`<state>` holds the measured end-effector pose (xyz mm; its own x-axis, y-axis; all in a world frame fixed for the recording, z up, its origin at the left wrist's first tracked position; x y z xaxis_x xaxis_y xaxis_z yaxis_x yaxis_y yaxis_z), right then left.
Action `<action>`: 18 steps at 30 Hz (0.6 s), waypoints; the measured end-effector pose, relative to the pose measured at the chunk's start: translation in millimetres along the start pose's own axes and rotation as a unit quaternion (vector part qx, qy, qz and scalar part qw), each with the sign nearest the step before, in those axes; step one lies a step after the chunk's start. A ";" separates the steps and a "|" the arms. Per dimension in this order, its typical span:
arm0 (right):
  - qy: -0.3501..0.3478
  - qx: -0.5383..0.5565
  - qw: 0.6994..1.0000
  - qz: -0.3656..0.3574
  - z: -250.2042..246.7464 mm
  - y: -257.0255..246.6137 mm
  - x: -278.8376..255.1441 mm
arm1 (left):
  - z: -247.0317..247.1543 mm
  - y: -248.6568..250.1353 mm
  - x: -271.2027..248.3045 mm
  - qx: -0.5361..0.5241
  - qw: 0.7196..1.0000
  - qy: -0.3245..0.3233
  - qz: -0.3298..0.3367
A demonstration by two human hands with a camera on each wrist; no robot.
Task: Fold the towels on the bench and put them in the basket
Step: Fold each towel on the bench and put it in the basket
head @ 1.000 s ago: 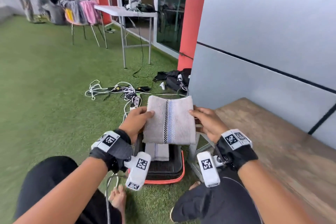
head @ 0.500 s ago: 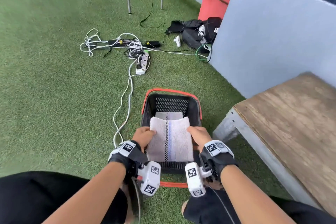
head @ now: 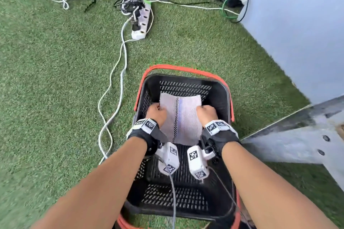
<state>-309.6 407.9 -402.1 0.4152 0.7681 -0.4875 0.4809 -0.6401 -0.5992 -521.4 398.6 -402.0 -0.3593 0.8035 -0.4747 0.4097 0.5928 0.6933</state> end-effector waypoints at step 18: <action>0.059 -0.002 0.998 0.008 13.6 17.5 15.2 | 19.7 -30.8 15.2 -0.010 0.999 0.035 -0.034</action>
<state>-305.4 408.6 -428.7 0.5109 0.7507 -0.4188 0.4761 -0.6527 -0.5893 -523.0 393.6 -441.2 -0.4434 0.7554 -0.4823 0.3656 0.6438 0.6722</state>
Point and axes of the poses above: each hand's wrist, its own x-axis towards the middle knuckle, its own z-axis out of the palm, y = z × x, the point moved 10 cm from there along x, towards the middle knuckle, and after that the axes turned 8 degrees about y, right-handed, at the moved point
